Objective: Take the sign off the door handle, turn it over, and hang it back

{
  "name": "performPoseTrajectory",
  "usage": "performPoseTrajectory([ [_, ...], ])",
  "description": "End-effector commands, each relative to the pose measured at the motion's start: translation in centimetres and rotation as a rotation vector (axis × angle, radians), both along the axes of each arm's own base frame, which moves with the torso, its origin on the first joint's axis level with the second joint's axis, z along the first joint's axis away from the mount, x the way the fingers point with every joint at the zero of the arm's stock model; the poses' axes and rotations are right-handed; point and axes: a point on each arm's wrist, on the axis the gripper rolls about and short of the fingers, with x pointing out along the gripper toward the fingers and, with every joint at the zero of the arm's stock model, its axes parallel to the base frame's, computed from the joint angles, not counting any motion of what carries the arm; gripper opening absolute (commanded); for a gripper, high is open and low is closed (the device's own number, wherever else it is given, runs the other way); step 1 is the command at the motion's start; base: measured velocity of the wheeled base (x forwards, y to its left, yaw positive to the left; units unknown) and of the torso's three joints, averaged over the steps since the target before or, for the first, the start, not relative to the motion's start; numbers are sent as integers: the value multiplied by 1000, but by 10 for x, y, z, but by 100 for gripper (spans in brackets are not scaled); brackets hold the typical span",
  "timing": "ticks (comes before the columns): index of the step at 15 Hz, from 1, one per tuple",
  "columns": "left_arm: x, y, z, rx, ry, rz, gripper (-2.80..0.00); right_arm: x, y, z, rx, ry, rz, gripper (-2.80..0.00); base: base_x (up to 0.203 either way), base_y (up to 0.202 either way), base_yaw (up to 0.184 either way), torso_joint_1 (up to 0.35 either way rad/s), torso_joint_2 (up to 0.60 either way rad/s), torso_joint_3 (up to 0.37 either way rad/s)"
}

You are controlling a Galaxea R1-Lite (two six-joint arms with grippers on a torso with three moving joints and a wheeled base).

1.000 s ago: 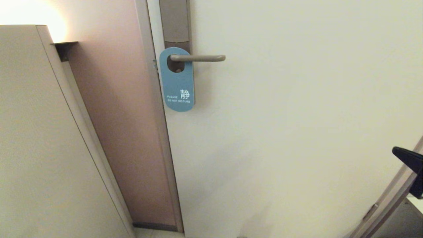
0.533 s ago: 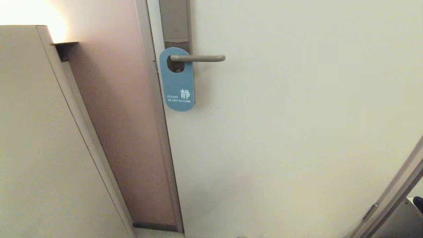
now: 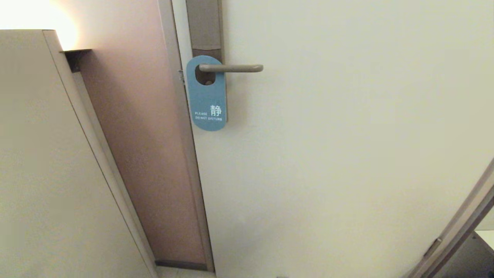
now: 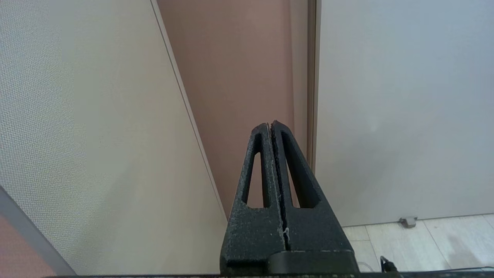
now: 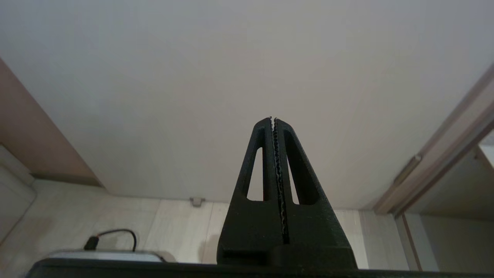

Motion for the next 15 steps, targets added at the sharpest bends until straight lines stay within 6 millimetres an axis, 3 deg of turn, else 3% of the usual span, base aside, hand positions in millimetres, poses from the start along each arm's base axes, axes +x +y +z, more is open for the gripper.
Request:
performPoseTrajectory([
  [1,0,0,0,1,1,0,-280,-14,0,-8,-3,-61,-4,-280,0,0,0,0,0,0],
  [9,0,0,0,1,1,-1,-280,-33,0,-19,-6,-197,15,-280,0,0,0,0,0,0],
  [15,0,0,0,1,1,0,-280,-34,0,-19,3,-212,11,-280,0,0,0,0,0,0],
])
